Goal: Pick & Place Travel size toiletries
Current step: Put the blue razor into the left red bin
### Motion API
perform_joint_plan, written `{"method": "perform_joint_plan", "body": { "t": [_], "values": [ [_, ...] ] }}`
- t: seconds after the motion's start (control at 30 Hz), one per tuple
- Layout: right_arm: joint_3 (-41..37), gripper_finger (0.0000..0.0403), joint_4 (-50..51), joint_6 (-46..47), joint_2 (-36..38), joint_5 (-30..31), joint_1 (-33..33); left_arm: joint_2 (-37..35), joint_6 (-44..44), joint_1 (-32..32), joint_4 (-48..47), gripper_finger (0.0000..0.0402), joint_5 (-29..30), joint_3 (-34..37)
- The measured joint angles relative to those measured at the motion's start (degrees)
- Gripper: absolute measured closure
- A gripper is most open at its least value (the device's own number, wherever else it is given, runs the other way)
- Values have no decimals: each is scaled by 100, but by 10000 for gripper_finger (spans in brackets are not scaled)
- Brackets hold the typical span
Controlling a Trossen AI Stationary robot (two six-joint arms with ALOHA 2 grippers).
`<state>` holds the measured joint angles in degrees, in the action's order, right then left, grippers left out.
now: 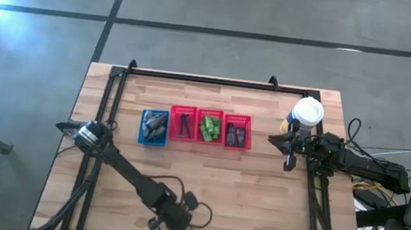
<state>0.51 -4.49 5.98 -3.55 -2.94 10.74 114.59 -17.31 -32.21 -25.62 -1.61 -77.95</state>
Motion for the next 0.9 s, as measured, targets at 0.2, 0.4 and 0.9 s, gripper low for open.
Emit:
{"method": "perform_joint_plan", "body": {
  "t": [0.2, 0.4, 0.9],
  "values": [
    [0, 350, 4, 0, -2, 4, 2, -983, 2324, 331, -947, 375, 883, 152],
    [0, 330, 2, 0, -4, 2, 1, -2633, 6980, 1187, -856, 372, 2686, 980],
    [0, 286, -2, 0, 4, 2, 2, -3616, 8978, 3895, 355, 362, 3012, 3008]
  ]
}}
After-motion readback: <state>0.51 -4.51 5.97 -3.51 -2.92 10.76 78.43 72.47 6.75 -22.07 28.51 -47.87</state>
